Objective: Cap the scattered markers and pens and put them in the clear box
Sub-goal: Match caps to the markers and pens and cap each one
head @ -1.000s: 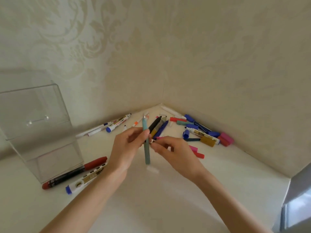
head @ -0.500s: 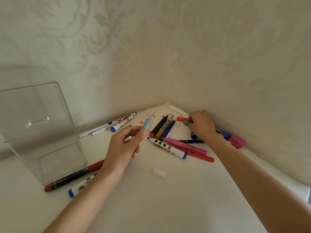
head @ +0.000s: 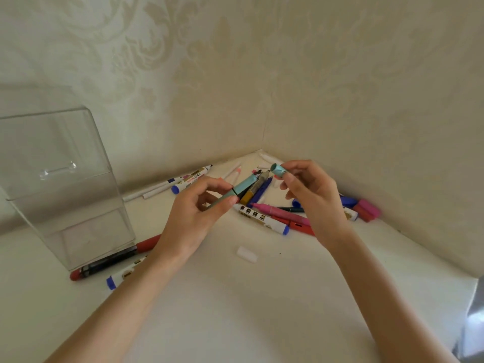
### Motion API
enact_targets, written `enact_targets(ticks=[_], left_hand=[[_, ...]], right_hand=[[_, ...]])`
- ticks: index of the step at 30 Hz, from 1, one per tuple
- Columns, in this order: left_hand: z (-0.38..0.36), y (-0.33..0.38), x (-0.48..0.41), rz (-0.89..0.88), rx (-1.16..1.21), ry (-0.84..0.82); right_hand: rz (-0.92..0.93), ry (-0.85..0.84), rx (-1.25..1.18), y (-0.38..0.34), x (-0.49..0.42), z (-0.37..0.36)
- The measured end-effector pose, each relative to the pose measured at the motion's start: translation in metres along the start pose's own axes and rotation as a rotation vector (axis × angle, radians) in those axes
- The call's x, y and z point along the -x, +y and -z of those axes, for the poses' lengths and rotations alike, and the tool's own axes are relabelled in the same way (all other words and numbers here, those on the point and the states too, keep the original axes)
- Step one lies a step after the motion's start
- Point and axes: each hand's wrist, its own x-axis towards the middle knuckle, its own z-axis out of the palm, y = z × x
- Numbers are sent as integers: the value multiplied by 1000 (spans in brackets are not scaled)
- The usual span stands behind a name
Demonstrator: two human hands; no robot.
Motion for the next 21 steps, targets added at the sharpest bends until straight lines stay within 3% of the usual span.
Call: enact_targets(ticks=[10,16,21], left_hand=[[3,2,1,-67,-66,-56],[7,1,0,-85,-105,-48],[3,0,3,-150,-224,-143]], right_hand=[[73,-154,154,1,4,3],[82,-91,50,2,2,8],[125,-260,114,-1,5,4]])
